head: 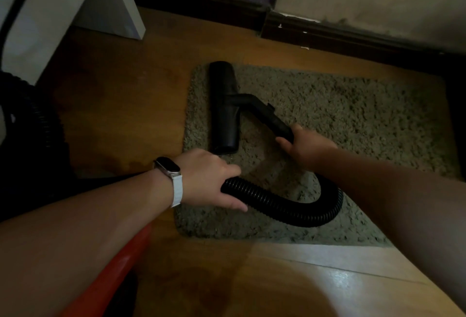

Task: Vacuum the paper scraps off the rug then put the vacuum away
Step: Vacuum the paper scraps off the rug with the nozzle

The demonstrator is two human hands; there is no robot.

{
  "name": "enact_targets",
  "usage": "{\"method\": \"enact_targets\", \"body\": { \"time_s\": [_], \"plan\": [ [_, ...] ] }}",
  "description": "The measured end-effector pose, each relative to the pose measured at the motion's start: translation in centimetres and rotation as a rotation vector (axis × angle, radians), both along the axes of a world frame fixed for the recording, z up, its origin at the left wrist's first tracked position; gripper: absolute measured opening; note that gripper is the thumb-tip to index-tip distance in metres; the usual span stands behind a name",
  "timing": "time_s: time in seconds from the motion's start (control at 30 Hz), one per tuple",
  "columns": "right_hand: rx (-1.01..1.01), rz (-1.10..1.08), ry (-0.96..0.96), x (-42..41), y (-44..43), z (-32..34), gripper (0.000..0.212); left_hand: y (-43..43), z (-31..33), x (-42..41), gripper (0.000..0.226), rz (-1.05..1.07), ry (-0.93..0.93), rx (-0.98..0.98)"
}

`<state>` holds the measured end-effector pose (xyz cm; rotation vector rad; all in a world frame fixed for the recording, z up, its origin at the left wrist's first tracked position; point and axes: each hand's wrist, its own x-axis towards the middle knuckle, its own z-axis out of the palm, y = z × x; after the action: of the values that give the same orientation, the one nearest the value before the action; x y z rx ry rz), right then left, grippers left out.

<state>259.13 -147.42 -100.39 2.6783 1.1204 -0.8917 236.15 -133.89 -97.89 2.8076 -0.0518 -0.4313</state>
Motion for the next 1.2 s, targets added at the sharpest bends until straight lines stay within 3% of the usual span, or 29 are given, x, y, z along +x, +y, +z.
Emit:
{"method": "enact_targets", "body": {
  "time_s": [0.33, 0.57, 0.8, 0.97, 1.2],
  "plan": [
    [-0.010, -0.054, 0.009, 1.1, -1.8, 0.4, 0.053, 0.2, 0.0, 0.0, 0.057, 0.061, 0.027, -0.035],
    [0.058, -0.219, 0.281, 1.0, -3.0, 1.2, 0.044, 0.0, 0.3, 0.2, 0.053, 0.074, -0.006, -0.102],
    [0.050, 0.059, -0.123, -0.1, -1.8, 2.6, 0.046, -0.4, 0.2, 0.2, 0.059, 0.011, -0.007, -0.034],
    [0.031, 0.229, -0.149, -1.2, 0.0, 3.5, 0.046, -0.4, 0.0, 0.0, 0.059, -0.027, -0.027, -0.029],
    [0.175, -0.160, -0.069, 1.0, -3.5, 3.5, 0.038, -0.2, 0.1, 0.4, 0.064, 0.030, -0.025, -0.057]
  ]
}}
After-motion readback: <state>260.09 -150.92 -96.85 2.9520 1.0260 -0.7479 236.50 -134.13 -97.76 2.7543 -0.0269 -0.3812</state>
